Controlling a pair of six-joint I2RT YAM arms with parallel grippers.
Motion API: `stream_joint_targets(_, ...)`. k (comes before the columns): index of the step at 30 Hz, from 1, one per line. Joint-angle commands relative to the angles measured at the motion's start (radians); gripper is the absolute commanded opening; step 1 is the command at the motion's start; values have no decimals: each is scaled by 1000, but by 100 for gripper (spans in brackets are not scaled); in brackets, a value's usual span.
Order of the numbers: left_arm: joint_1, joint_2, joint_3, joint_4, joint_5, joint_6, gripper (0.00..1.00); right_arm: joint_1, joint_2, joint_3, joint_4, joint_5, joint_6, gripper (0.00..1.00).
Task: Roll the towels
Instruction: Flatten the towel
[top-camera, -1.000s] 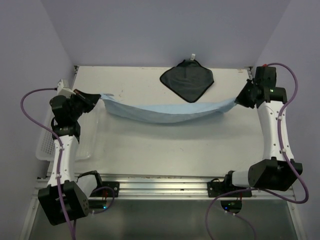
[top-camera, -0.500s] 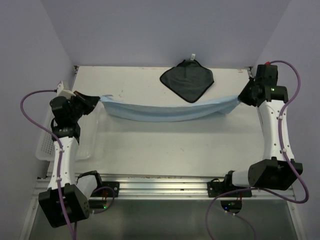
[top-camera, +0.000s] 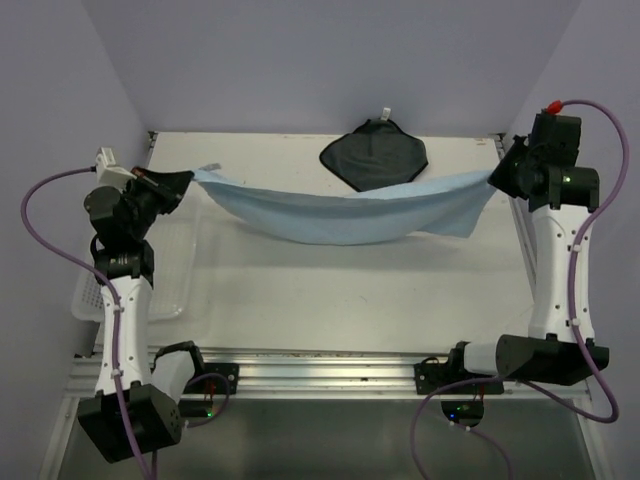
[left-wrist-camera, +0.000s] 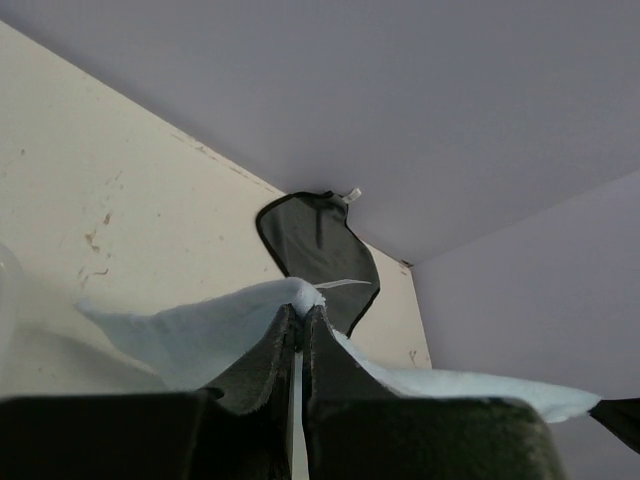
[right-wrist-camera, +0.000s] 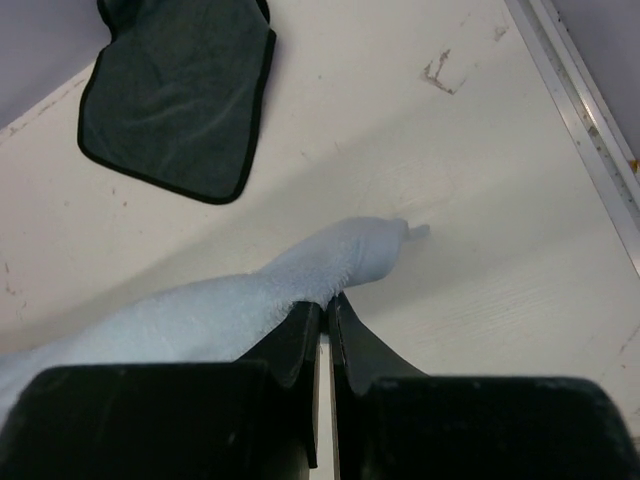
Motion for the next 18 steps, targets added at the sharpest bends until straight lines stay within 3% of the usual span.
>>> stream_joint_targets(1, 13, -101, 6, 63, 18, -63, 0, -6, -77, -12, -57, 23, -26, 0)
stream_joint_targets(9, 15, -322, -14, -107, -97, -110, 0, -6, -205, -26, -150, 68, 3, 0)
stream_joint_targets(12, 12, -359, 37, -231, -154, -99, 0, -6, -250, -23, -192, 84, 15, 0)
stream_joint_targets(18, 12, -422, 22, -323, -202, -126, 0, -6, -305, -35, -261, 134, 29, 0)
